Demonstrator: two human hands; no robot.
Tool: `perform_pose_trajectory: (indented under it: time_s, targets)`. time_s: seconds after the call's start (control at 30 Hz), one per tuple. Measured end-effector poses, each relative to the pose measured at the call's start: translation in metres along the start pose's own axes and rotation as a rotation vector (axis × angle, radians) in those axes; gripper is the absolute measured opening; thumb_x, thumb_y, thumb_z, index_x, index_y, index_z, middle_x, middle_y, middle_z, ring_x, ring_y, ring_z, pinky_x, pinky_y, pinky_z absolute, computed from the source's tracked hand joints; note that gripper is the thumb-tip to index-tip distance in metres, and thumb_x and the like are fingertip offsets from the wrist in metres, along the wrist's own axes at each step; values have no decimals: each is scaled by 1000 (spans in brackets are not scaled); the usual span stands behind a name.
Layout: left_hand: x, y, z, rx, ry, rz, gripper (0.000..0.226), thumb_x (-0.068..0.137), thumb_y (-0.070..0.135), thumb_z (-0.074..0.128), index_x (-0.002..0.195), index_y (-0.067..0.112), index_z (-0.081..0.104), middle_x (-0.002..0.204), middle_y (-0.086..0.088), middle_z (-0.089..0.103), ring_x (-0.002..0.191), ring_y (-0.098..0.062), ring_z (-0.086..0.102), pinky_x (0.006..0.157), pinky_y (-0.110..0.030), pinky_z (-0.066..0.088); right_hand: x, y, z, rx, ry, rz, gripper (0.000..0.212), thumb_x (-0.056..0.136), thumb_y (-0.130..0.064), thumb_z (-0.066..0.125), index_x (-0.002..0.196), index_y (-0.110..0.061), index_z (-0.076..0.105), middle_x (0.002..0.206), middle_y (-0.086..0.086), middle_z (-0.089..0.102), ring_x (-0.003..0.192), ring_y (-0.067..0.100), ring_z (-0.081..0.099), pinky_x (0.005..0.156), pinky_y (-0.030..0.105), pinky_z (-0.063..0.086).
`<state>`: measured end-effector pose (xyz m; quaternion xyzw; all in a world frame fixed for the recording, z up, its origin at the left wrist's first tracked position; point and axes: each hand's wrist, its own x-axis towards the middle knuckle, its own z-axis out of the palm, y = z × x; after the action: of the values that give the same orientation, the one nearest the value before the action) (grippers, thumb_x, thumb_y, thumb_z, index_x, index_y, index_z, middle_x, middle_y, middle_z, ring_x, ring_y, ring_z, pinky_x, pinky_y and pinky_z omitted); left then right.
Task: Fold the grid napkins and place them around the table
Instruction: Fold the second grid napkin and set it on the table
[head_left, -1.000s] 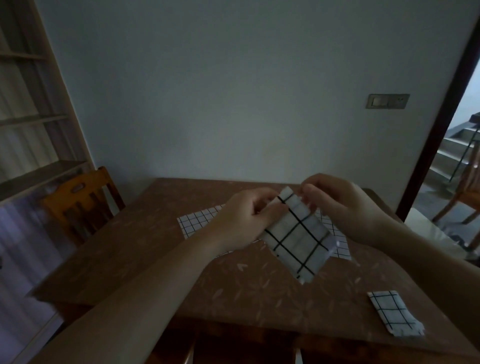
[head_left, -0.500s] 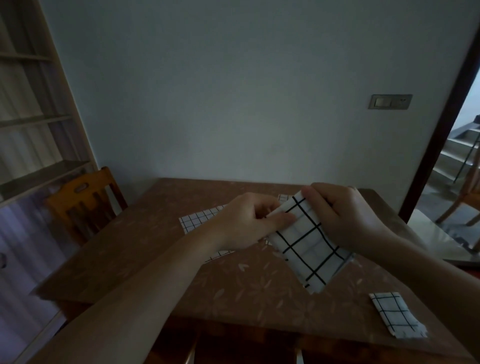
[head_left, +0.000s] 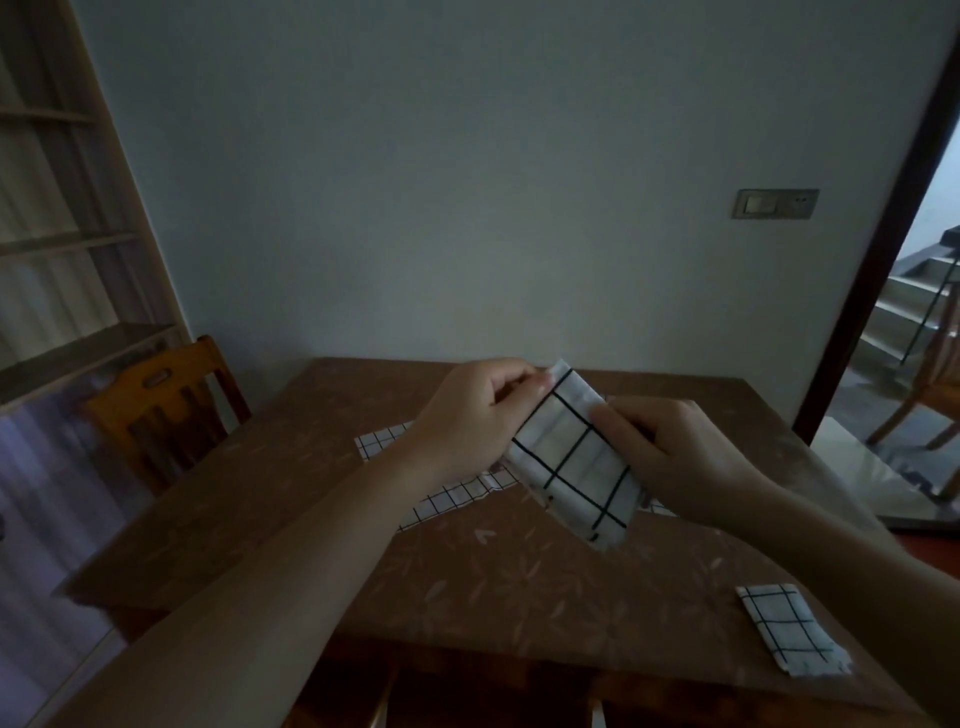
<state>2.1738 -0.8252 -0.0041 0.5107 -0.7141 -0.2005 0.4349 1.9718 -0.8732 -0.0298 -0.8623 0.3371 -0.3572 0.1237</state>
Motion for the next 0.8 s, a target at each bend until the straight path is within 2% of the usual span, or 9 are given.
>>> perform_pose_trajectory:
  time_s: [0.1,0.2,0.3,0.37,0.43,0.5,0.6,0.73,0.8]
  targets:
    - [2,-11,1,57,49,41,33,100,36,49,79,18,67,68,-22,63,57,-39,57,51,-45,46,-2,6,5,-94,-17,-28,50,95,-46,39,60,-13,53,52,-2,51,48,13,48,46,30,37]
    - [1,-19,6,76,74,32,31,101,33,49,78,19,66,65,-9,63,56,-24,58,52,-39,47,-1,5,4,-10,-17,46,49,96,-40,47,57,-9,52,48,-6,45,44,7,42,45,21,33]
    - [-2,-28,10,27,201,4,31,102,29,48,76,19,63,57,10,53,48,0,49,47,-17,39,-6,1,7,565,-49,398,47,84,-57,53,83,-13,70,67,-3,69,63,12,66,61,28,52]
    - [-2,-35,15,15,276,-5,33,102,28,48,75,15,61,58,9,51,51,-2,47,49,-18,37,-14,3,16,941,-243,591,66,76,-71,55,120,-22,64,108,2,73,101,20,70,88,40,55]
    - [-3,-41,22,-13,307,-23,35,102,28,48,74,10,59,58,5,50,53,-7,46,51,-26,38,-21,3,30,1104,-338,608,73,71,-66,63,130,-23,57,122,8,68,112,27,65,94,44,53]
    - [-6,-48,26,-9,324,-27,36,102,28,47,75,7,58,58,1,49,52,-12,46,49,-32,38,-25,2,40,1106,-285,630,58,73,-47,72,117,-11,63,108,14,72,96,25,71,81,36,59]
    - [-7,-61,26,25,352,-16,40,103,26,46,71,3,53,56,-8,45,50,-14,43,48,-34,35,-26,2,42,940,-202,616,35,71,-29,67,92,-1,64,79,11,73,65,15,70,60,23,56]
    - [-14,-69,35,19,342,-124,39,103,26,45,65,18,48,56,3,40,48,-4,40,51,-20,31,-26,9,40,858,-197,591,26,72,-26,67,81,-2,62,66,7,70,54,12,66,55,21,55]
    - [-20,-78,35,-100,227,-268,39,102,34,46,73,12,60,64,-4,55,59,-9,55,62,-28,45,-26,16,40,808,-242,599,16,79,-20,66,82,-5,63,68,6,69,56,12,65,57,21,55]
